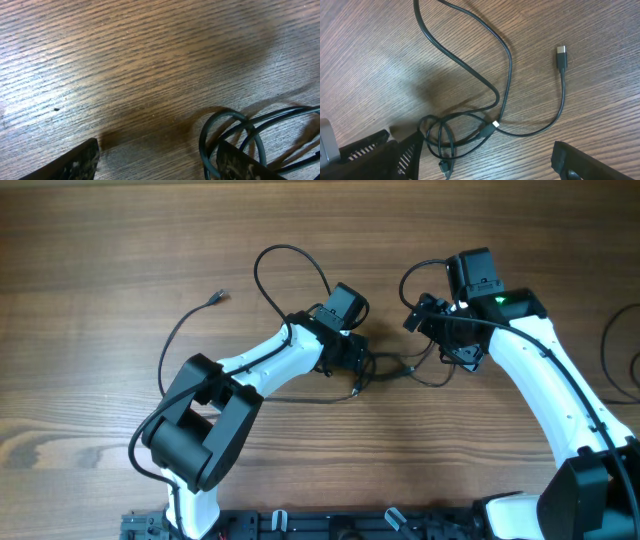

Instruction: Untangle cables

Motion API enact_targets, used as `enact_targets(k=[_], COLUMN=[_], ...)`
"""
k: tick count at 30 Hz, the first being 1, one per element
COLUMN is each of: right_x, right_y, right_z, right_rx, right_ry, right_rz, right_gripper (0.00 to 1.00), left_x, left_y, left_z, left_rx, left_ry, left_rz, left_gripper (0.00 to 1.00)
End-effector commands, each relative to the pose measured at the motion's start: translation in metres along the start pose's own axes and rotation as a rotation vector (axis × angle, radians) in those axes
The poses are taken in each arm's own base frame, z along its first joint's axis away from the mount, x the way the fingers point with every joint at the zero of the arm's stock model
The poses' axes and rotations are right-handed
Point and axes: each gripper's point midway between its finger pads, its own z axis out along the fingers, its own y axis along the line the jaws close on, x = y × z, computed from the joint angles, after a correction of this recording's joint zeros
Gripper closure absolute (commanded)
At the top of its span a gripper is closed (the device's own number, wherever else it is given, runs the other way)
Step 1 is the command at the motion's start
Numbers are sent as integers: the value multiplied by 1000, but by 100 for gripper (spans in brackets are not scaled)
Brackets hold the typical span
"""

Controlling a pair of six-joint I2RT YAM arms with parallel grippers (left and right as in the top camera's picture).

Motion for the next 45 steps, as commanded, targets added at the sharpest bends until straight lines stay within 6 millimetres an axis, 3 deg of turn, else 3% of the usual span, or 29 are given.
enact_targets(k=[1,6,9,13,22,26,29,31,36,39,45], right_x=[-1,-1,-1,-1,-2,-1,-1,-1,-1,-1,-1], right_y=[-6,-6,-6,-6,-5,-5,-5,-6,-6,-6,-6], right_z=[7,7,7,7,7,7,7,7,7,7,7], right_rx=[32,32,32,32,28,29,29,31,32,32,32], right_ry=[0,0,0,0,-3,-2,-2,0,0,1,1], right_rz=[2,3,2,3,2,3,2,3,2,2,2], right_gripper=[0,0,0,0,0,0,0,0,1,0,0], left_x=[8,18,19,20,33,43,53,64,93,96,91], left_y=[6,9,18,36,70,81,100,118,140,136,109], left_z=[15,27,29,27,15,9,-3,-17,-34,-24,-3], left_rx=[-36,-47,-97,-201,-397,-458,-583,-696,-790,-690,-456], left_ry=[32,67,65,57,97,132,123,116,170,224,295], left_rz=[-7,-6,-28,-52,-13,-17,-145,-270,-539,-603,-622], left_gripper=[23,23,30,41,43,50,59,51,50,46,44])
